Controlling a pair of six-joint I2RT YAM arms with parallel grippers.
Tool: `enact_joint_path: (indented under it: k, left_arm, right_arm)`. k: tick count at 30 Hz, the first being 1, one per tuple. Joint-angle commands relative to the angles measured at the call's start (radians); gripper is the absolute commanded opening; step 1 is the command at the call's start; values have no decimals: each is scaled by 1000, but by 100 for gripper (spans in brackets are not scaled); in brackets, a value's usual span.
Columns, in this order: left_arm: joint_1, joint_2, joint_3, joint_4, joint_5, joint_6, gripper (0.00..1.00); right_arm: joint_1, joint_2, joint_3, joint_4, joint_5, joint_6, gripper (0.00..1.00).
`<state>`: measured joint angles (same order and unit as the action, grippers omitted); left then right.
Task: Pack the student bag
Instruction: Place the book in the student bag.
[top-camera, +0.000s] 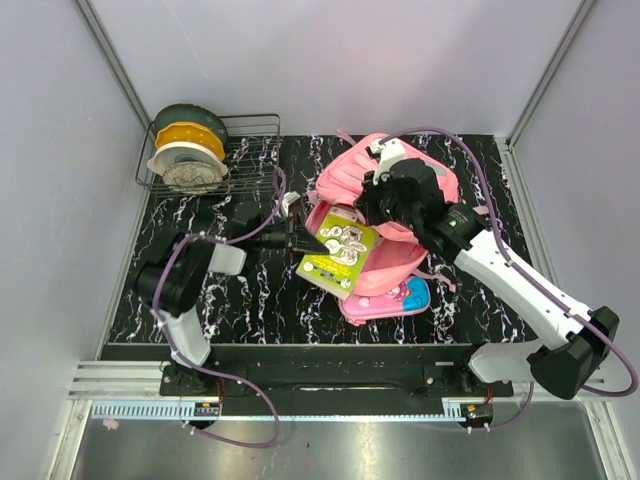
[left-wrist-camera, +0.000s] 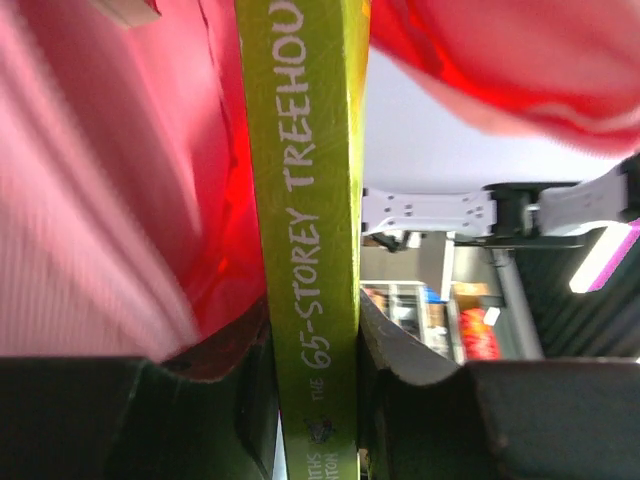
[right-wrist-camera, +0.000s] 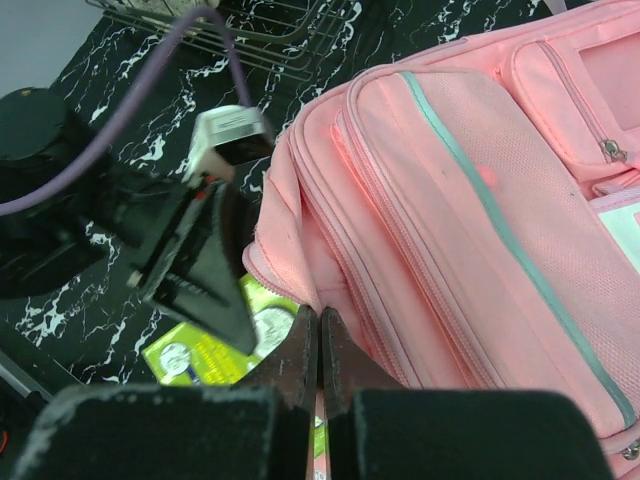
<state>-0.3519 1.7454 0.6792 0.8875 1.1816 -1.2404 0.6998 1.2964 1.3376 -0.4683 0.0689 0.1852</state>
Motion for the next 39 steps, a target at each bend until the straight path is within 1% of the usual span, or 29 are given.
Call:
enact_joint_path:
  k: [1, 3, 5, 6, 8, 9, 10, 11, 12, 13, 14, 15, 16, 17, 18, 19, 20, 21, 23, 24, 25, 27, 28, 30, 31, 35, 39]
  left_arm:
    - [-13, 164, 141, 780, 15, -493, 0]
    - [-13, 180, 160, 740, -23, -470, 0]
    - [-19, 193, 181, 690, -25, -432, 0]
    - [-25, 194, 204, 620, -30, -409, 0]
    - [-39, 178, 223, 521, -45, -317, 0]
    - [-41, 171, 238, 401, -72, -279, 0]
    - [-45, 163, 250, 316, -86, -175, 0]
    - [-48, 143, 282, 218, -106, -112, 0]
    - [-55, 135, 307, 1, -132, -43, 0]
    - [-68, 129, 336, -113, -148, 101, 0]
    - [-78, 118, 392, -321, -167, 164, 0]
    - [-84, 117, 413, -385, -221, 211, 4]
    - [-91, 121, 425, -413, -238, 237, 9]
    - [-93, 129, 434, -397, -246, 225, 15]
    - [-93, 159, 434, -357, -247, 199, 13]
    - [-93, 175, 433, -298, -238, 114, 9]
    - [-93, 193, 428, -191, -235, 73, 9]
    - [-97, 224, 431, -167, -247, 37, 14]
    - [-101, 236, 433, -168, -281, 29, 22]
    - [-105, 238, 433, -173, -312, 27, 28]
    - [-107, 241, 433, -179, -321, 30, 40]
    - [-110, 238, 436, -179, -309, 35, 50]
    - [-110, 229, 430, -180, -310, 38, 64]
    - [-111, 204, 393, -193, -327, 54, 83]
    - [-111, 180, 370, -211, -332, 65, 99]
    - [-110, 106, 293, -237, -367, 104, 99]
    - [-111, 34, 238, -277, -382, 157, 99]
  right_arm:
    - [29, -85, 17, 191, -44, -4, 0]
    - [32, -88, 9, 191, -37, -4, 0]
    - [38, -89, 5, 186, -31, 2, 0]
    - [41, -89, 3, 189, -29, 2, 0]
    - [49, -89, 3, 189, -21, 3, 0]
    - [52, -85, 3, 188, -18, 3, 0]
    - [53, -83, 5, 189, -14, 0, 0]
    - [61, -82, 6, 188, -9, -1, 0]
    - [61, -82, 8, 188, -11, -1, 0]
    - [67, -80, 9, 189, -12, -6, 0]
    - [73, -80, 9, 189, -14, -9, 0]
    - [75, -78, 12, 194, -18, -9, 0]
    - [78, -77, 12, 194, -24, -10, 0]
    - [84, -74, 14, 198, -24, -12, 0]
    - [87, -72, 17, 198, -24, -15, 0]
    - [92, -71, 17, 198, -27, -16, 0]
    - [95, -71, 18, 200, -26, -20, 0]
    - [102, -71, 20, 201, -29, -21, 0]
    - [113, -75, 20, 200, -27, -26, 0]
    - [119, -75, 18, 201, -24, -27, 0]
    - [122, -78, 17, 200, -15, -27, 0]
    - [122, -82, 9, 200, -3, -32, 0]
    - [122, -85, 8, 201, 15, -32, 0]
    - [122, -85, 3, 200, 44, -33, 0]
    - [122, -80, 5, 192, 92, -36, 0]
    - [121, -53, 21, 163, 175, -33, 0]
    - [121, -17, 46, 146, 175, -23, 0]
